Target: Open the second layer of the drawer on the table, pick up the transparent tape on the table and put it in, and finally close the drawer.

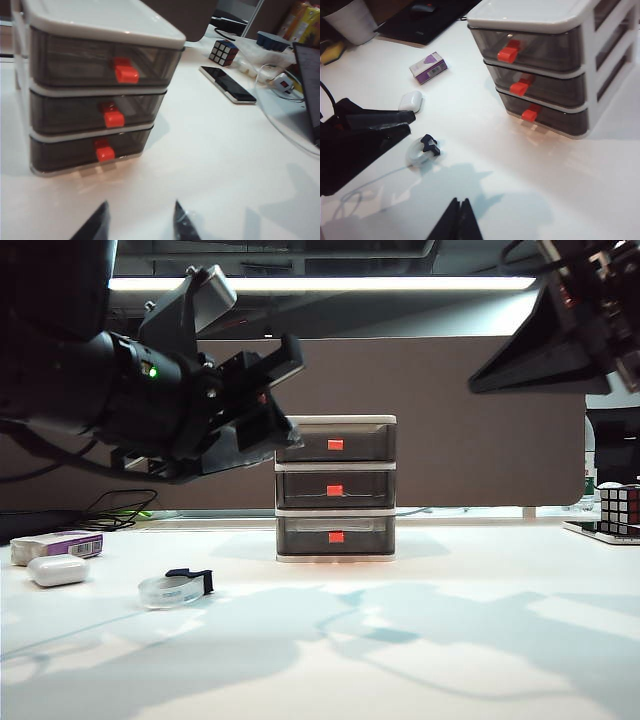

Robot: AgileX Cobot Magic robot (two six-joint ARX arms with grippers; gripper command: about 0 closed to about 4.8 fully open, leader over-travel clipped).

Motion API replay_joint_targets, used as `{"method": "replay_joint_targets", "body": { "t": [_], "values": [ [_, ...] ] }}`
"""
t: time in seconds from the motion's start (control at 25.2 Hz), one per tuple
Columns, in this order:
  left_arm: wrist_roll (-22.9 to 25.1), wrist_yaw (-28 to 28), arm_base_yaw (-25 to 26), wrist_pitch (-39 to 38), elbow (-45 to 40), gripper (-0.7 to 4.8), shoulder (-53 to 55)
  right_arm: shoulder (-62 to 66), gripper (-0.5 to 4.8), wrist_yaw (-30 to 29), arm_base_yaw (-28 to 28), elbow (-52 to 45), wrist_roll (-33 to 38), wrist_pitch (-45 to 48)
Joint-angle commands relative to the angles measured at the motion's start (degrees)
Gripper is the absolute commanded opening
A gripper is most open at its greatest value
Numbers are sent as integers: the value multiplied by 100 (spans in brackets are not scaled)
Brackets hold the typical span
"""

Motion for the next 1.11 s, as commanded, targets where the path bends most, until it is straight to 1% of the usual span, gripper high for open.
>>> {"method": "replay_joint_targets", "body": {
  "t": [0.04, 0.12, 0.16, 0.24, 0.36, 0.44, 0.59, 0.63, 0.67, 0.75, 0.83, 0.91, 1.03, 1.11],
  "values": [
    [-133, -22, 4, 339, 72, 153, 37, 107, -5, -74, 15, 24, -55, 179],
    [-96, -365, 4, 483, 299, 153, 317, 131, -5, 9, 11, 22, -55, 282],
    [-74, -407, 4, 476, 417, 154, 439, 133, -5, 48, 13, 22, -55, 334],
    [155, -413, 0, 474, 938, 157, 999, 136, -5, 61, 11, 24, -55, 568],
    [407, -387, -37, 420, 1403, 156, 1530, 144, -5, 59, 7, 22, -57, 542],
    [404, -352, -37, 396, 1547, 156, 1663, 144, -5, 42, 7, 22, -57, 487],
    [376, -398, -33, 393, 1576, 153, 1681, 144, -5, 37, 7, 20, -57, 437],
    [374, -518, -33, 391, 1609, 152, 1738, 144, -5, 42, 7, 20, -57, 446],
    [372, -852, -33, 302, 1709, 152, 1871, 149, -5, 85, 7, 20, -57, 492],
    [385, -1139, -39, 116, 1899, 153, 2100, 223, -5, 83, 11, 24, -59, 737],
    [389, -1421, -39, -31, 2085, 153, 2284, 490, -5, 116, 11, 103, -57, 999],
    [393, -1714, -39, -44, 2247, 153, 2446, 1003, -5, 90, 11, 422, -57, 997],
    [409, -1700, -39, -44, 2452, 154, 2614, 1633, -5, -66, 15, 868, -57, 1008],
    [407, -1631, -39, -50, 2634, 170, 2747, 2031, -5, -229, 17, 1207, -57, 1023]
  ]
}}
